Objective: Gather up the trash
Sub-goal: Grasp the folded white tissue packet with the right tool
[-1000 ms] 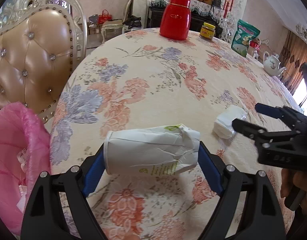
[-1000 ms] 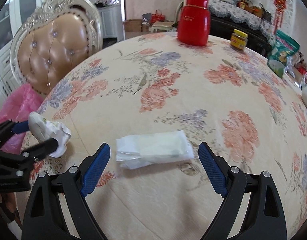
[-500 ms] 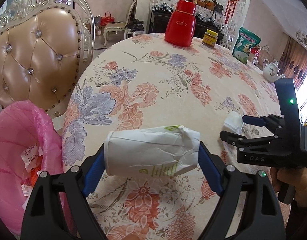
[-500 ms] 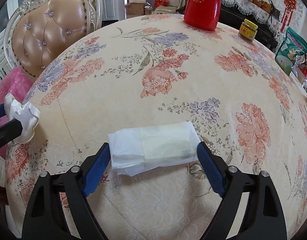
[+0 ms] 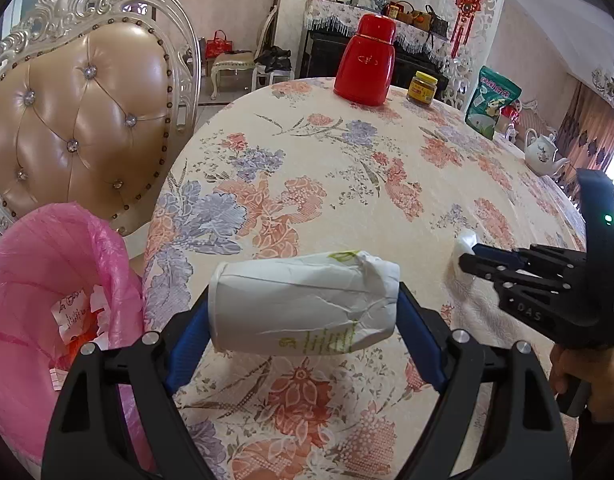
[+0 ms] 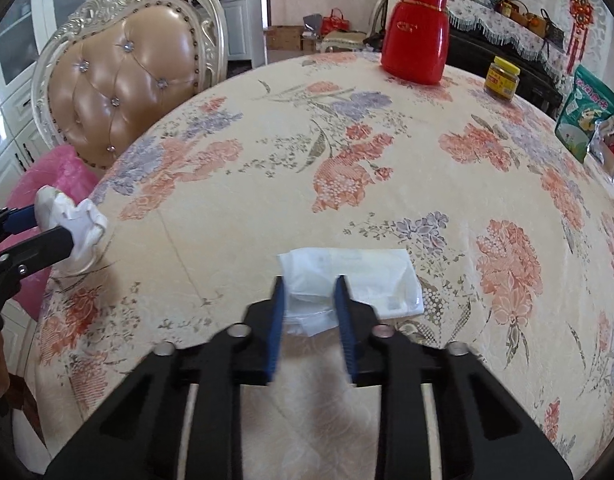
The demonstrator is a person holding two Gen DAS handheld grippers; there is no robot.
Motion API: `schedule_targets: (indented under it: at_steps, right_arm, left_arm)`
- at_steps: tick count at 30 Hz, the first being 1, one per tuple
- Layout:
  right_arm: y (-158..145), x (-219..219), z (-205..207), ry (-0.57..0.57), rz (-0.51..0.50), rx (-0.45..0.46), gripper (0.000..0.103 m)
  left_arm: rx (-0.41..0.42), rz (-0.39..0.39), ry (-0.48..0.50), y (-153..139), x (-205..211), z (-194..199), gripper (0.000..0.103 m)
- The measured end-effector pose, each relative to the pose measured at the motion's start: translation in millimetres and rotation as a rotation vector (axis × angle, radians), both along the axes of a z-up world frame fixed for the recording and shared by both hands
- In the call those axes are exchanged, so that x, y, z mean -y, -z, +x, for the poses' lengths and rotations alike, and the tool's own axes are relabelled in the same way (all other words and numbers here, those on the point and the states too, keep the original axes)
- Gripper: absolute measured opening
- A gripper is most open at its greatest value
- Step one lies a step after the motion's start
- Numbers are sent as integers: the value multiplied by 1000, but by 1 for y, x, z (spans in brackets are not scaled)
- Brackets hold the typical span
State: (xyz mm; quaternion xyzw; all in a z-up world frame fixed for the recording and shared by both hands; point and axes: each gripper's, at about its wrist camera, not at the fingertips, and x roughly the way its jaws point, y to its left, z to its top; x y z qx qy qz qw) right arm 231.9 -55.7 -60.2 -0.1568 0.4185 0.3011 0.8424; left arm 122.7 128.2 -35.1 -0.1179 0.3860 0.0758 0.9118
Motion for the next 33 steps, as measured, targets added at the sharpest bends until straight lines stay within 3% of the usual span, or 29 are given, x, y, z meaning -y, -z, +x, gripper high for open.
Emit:
schedule_targets:
  at_steps: [10, 15, 17, 18, 19, 21, 27, 33]
  right_arm:
    - [-15, 14, -24, -14, 63, -3, 13]
    - [3, 29, -40, 13, 3, -55, 14]
    - [6, 37, -43, 49, -20, -65, 19]
    - [6, 41, -45, 62, -18, -67, 31]
    - [5, 46, -46, 81, -5, -70, 56]
    - [1, 51, -48, 112, 17, -55, 72]
    - [-2, 50, -35, 199, 59, -55, 71]
    - [19, 51, -19, 268, -12, -64, 51]
  left_arm:
    - [9, -5, 5, -3, 1, -5, 83]
    - [11, -10, 11, -2, 1, -6, 83]
    - [14, -13, 14, -3, 3, -7, 83]
    - [14, -13, 16, -3, 4, -6, 83]
    - [16, -13, 19, -3, 5, -6, 83]
    - [18, -14, 24, -4, 7, -5, 83]
    - [22, -17, 28, -5, 7, -5, 83]
    - [28, -16, 24, -7, 1, -9, 83]
